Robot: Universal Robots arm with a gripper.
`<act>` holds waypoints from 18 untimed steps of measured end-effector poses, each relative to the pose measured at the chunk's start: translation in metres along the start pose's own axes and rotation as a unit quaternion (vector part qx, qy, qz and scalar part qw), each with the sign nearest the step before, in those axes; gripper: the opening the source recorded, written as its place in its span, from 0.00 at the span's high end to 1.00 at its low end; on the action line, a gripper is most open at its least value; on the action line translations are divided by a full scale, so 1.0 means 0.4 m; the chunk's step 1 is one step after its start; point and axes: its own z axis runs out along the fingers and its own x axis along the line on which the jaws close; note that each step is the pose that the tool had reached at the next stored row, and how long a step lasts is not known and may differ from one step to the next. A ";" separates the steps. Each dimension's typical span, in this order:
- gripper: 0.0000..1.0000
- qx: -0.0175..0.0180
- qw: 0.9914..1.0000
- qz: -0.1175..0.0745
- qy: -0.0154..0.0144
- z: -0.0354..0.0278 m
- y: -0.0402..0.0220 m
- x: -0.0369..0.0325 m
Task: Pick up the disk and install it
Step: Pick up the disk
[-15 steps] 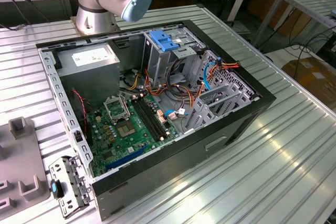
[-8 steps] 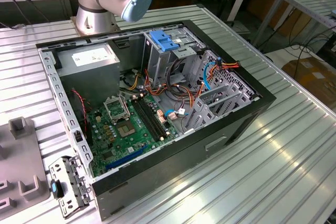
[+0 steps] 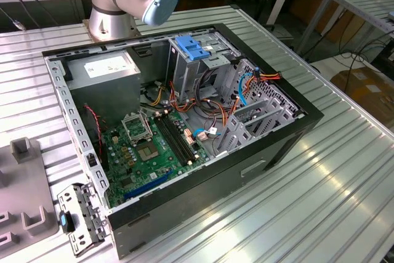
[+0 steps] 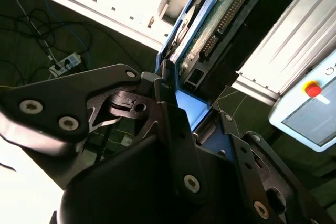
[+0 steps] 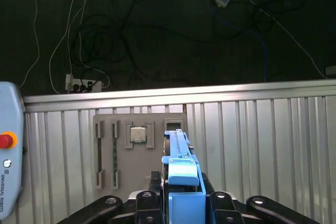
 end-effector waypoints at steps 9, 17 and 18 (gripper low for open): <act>0.63 0.000 1.000 0.000 0.000 -0.001 -0.035 -0.002; 0.63 0.000 1.000 0.000 0.000 -0.001 -0.056 -0.003; 0.63 0.000 1.000 0.000 0.000 -0.001 -0.059 -0.004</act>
